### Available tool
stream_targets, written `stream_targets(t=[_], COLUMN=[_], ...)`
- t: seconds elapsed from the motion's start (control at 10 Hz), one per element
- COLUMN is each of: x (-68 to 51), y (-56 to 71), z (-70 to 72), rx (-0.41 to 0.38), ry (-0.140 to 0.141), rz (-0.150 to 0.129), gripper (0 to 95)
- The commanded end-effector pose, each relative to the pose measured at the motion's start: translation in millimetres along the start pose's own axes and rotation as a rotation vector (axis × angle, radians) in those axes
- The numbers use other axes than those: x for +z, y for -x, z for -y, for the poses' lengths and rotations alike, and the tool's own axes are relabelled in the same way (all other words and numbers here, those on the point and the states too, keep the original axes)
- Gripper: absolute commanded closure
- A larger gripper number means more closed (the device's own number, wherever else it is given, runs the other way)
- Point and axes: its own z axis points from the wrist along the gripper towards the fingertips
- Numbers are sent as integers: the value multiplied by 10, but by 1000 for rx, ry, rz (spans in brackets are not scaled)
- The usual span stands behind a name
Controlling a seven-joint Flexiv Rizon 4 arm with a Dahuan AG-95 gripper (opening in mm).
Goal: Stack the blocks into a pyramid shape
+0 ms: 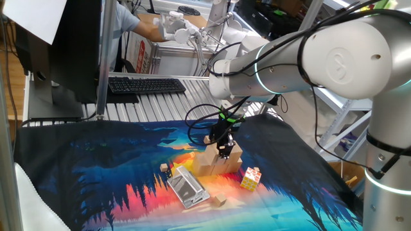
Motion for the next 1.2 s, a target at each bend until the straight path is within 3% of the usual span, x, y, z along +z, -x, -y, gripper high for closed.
stream_targets(t=[0.1,0.3,0.4,0.5,1.2], x=[0,0,-356,-356,-353], y=[0,0,-96,-96,-95], z=[0,0,-147,-147,-149], rx=[0,0,-3,-2,-7], ry=[0,0,-22,-21,-19], rz=[0,0,-37,-37,-36], gripper=[380,380,380,0,0])
